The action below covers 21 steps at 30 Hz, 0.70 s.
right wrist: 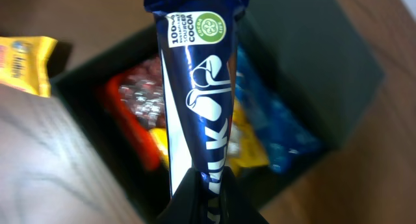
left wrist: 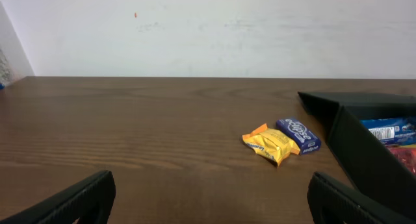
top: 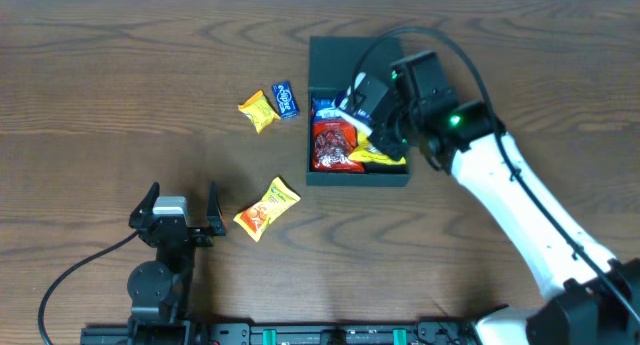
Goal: Pack container
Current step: 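Lift the chocolate bar and lower it into the box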
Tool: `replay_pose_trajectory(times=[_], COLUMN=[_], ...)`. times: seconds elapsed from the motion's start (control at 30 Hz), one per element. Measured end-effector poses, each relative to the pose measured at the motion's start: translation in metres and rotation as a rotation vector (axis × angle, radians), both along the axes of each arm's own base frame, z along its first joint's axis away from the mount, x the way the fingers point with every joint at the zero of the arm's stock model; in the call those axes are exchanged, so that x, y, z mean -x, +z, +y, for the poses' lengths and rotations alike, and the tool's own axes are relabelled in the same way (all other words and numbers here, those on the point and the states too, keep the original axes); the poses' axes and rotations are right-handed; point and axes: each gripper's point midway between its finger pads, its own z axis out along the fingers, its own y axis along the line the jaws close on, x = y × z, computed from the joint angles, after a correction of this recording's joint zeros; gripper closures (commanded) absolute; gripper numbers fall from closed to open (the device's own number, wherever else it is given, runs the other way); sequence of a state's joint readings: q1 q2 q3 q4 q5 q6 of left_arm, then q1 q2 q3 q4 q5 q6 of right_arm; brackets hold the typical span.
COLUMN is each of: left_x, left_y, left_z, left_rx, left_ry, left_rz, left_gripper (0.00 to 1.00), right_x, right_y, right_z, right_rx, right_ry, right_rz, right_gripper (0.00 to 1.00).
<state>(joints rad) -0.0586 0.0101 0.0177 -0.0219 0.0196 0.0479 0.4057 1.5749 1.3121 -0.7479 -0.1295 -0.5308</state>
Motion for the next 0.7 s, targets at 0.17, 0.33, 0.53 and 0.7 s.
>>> replay_pose_trajectory(times=[0.17, 0.33, 0.53, 0.7], left_x=[0.000, 0.000, 0.000, 0.000], left_y=[0.000, 0.000, 0.000, 0.000], left_z=[0.000, 0.000, 0.000, 0.000], left_rx=[0.000, 0.000, 0.000, 0.000], left_ry=[0.000, 0.000, 0.000, 0.000], left_rz=[0.000, 0.000, 0.000, 0.000], left_gripper=[0.05, 0.05, 0.05, 0.05], right_x=[-0.022, -0.027, -0.038, -0.043], right_y=[-0.023, -0.055, -0.055, -0.054], right_z=[-0.001, -0.001, -0.006, -0.019], right_rx=[0.068, 0.153, 0.227, 0.273], right_ry=[0.067, 0.193, 0.348, 0.430], right_rz=[0.030, 0.074, 0.017, -0.015], right_gripper=[0.94, 0.95, 0.95, 0.96])
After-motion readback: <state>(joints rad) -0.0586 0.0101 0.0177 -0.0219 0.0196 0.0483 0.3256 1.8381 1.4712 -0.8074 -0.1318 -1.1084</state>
